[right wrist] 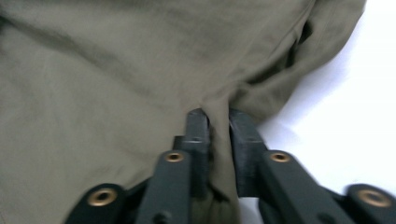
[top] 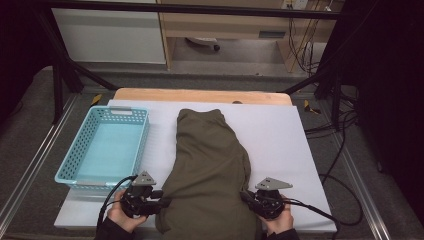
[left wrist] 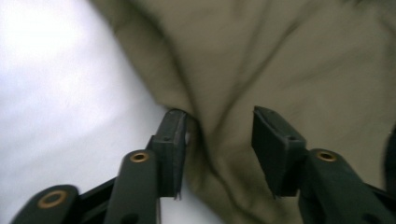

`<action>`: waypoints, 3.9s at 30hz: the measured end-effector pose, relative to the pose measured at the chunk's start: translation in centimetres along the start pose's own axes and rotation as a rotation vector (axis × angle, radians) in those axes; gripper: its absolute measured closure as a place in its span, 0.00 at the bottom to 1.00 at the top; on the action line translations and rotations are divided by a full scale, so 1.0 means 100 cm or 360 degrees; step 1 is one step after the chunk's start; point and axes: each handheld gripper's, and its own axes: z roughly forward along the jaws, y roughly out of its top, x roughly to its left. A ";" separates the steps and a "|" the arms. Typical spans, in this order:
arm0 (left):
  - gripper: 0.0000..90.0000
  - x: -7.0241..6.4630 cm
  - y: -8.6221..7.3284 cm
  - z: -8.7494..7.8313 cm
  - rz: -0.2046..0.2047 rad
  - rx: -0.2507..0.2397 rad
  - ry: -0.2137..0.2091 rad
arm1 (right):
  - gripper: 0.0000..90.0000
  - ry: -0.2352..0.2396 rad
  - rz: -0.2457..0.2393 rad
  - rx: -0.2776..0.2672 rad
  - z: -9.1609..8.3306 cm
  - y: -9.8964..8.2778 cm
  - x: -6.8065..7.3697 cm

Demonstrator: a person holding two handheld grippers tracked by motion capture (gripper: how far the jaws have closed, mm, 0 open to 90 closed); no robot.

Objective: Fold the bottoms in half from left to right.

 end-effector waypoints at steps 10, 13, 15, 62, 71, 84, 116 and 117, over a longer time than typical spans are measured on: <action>0.70 -0.017 -0.007 0.013 0.0033 0.0043 -0.0048 | 0.61 0.0009 -0.0043 -0.0177 -0.017 0.012 -0.007; 0.71 -0.020 -0.012 0.017 0.0045 0.0077 -0.0025 | 0.67 0.0025 -0.0058 -0.0150 -0.013 0.019 -0.005; 0.73 -0.020 -0.014 0.022 0.0021 0.0105 -0.0046 | 0.69 0.0017 -0.0073 -0.0110 -0.007 0.021 -0.005; 0.31 0.021 0.013 0.040 -0.0037 0.0072 0.0104 | 0.46 -0.0063 -0.0034 0.0029 0.041 0.033 -0.046; 0.61 0.021 0.006 0.040 -0.0096 0.0085 0.0008 | 0.90 -0.0047 -0.0002 0.0059 0.038 0.031 -0.043; 0.93 0.007 -0.002 0.025 -0.0057 0.0160 0.0047 | 0.98 0.0030 0.0049 0.0046 0.034 0.030 -0.036; 0.24 0.011 -0.005 0.016 0.0001 0.0004 0.0045 | 0.69 0.0111 -0.0082 -0.0029 0.027 0.032 -0.018; 0.23 0.012 -0.004 0.016 -0.0004 -0.0005 0.0029 | 0.69 0.0092 -0.0099 0.0002 0.032 0.032 -0.018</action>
